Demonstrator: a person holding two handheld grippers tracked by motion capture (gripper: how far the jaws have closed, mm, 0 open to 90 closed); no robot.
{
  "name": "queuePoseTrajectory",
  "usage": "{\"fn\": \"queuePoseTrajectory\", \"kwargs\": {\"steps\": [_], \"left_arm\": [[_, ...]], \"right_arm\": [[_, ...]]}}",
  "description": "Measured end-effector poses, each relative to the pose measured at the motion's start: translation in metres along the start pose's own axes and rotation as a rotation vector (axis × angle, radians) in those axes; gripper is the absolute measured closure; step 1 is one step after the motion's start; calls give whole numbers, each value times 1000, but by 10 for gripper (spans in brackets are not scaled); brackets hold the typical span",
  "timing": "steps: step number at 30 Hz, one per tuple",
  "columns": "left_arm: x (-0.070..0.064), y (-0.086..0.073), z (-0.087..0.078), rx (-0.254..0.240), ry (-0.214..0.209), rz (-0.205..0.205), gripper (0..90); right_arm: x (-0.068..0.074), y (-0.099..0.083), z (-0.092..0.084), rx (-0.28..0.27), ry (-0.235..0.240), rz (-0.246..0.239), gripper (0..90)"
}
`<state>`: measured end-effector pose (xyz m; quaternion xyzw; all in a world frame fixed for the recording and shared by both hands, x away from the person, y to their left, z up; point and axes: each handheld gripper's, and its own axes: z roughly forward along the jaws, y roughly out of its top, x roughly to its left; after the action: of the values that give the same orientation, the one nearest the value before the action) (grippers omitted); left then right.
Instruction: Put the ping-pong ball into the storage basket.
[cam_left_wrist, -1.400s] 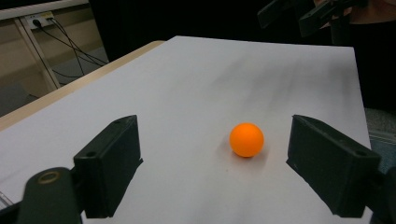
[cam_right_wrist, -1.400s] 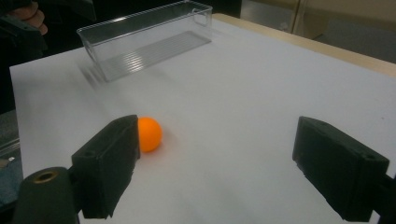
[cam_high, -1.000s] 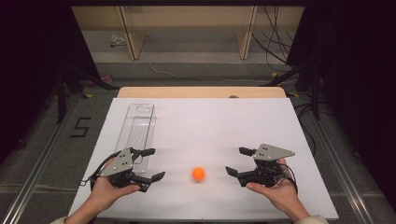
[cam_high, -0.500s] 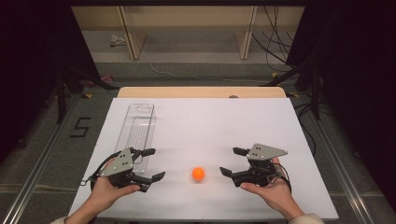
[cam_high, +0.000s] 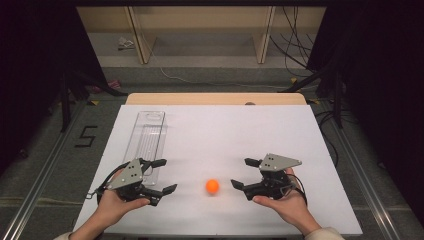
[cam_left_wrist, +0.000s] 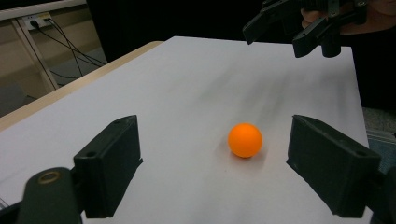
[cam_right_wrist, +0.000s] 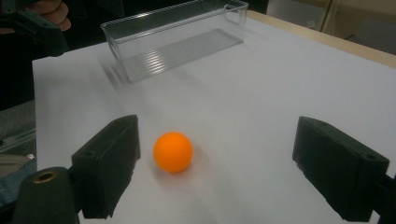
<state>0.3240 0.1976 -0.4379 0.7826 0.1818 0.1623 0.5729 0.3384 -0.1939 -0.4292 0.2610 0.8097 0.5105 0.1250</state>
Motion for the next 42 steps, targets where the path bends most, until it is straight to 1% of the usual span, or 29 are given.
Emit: {"fn": "queuePoseTrajectory", "kwargs": {"steps": [21,39,42], "left_arm": [[0,0,0,-1,-2,-1,169],[0,0,0,0,-1,1,169],[0,0,0,0,-2,2,169]], "right_arm": [[2,2,12,13,17,1,160],[8,4,29,37,45,-8,160],[9,4,33,45,56,-11,160]]}}
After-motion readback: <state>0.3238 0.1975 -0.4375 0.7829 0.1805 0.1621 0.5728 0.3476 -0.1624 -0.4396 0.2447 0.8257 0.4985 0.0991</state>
